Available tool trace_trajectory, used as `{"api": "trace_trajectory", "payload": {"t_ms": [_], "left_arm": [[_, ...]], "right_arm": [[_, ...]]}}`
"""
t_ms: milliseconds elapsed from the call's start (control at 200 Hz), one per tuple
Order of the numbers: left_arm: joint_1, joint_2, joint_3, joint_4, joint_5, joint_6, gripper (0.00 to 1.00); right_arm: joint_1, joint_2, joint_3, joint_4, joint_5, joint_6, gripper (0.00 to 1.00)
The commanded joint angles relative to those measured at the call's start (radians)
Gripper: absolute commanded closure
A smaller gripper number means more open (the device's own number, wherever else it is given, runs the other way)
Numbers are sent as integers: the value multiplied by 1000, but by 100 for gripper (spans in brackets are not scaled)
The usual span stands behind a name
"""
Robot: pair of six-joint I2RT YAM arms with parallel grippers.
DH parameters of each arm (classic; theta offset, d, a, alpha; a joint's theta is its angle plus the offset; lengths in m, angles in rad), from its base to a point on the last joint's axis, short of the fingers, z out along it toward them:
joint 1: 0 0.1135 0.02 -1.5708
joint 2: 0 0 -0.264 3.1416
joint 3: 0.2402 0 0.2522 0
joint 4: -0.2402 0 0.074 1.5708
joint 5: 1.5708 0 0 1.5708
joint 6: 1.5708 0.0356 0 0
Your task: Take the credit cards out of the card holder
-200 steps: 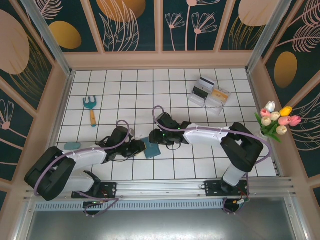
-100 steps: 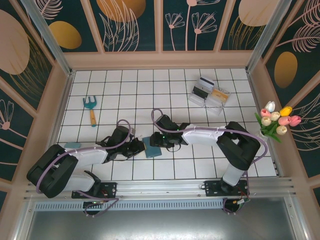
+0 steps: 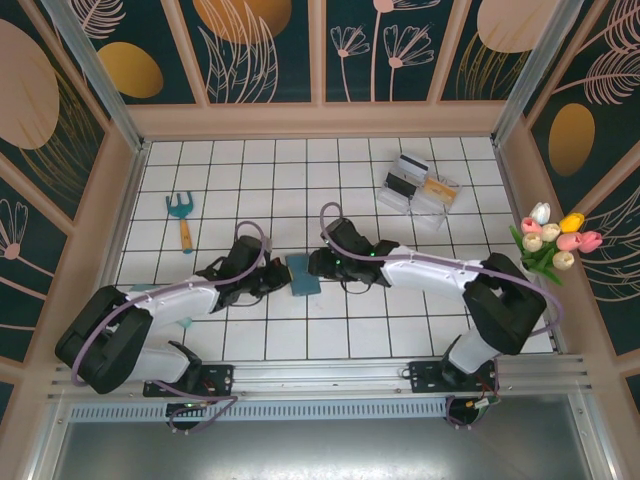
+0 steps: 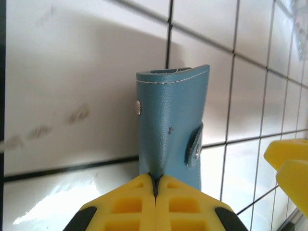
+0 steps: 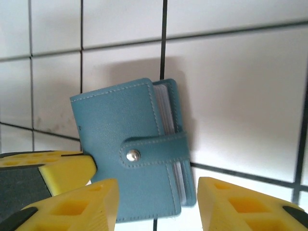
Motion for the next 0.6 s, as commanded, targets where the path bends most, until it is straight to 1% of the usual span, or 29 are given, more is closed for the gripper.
{"api": "trace_trajectory", "payload": {"t_ms": [0, 110, 205, 310, 420, 440, 520, 596], "left_arm": [[27, 18, 66, -27, -55, 52, 100], [55, 62, 93, 1, -47, 24, 100], [62, 93, 94, 43, -31, -13, 100], [65, 107, 89, 23, -51, -26, 100], [77, 78, 81, -9, -80, -27, 73], [80, 68, 81, -14, -84, -25, 70], [100, 10, 77, -32, -91, -15, 63], [129, -40, 70, -37, -80, -8, 62]], "right_arm": [[-24, -32, -23, -11, 45, 8, 51], [-37, -29, -16, -16, 47, -3, 51], [-44, -19, 4, -41, 56, -22, 51], [-54, -10, 26, -67, 83, -45, 51], [-71, 5, 48, -78, 88, -70, 51], [-73, 8, 55, -78, 90, -76, 51], [-73, 30, 84, -86, 90, -95, 50], [-68, 64, 124, -95, 84, -111, 50]]}}
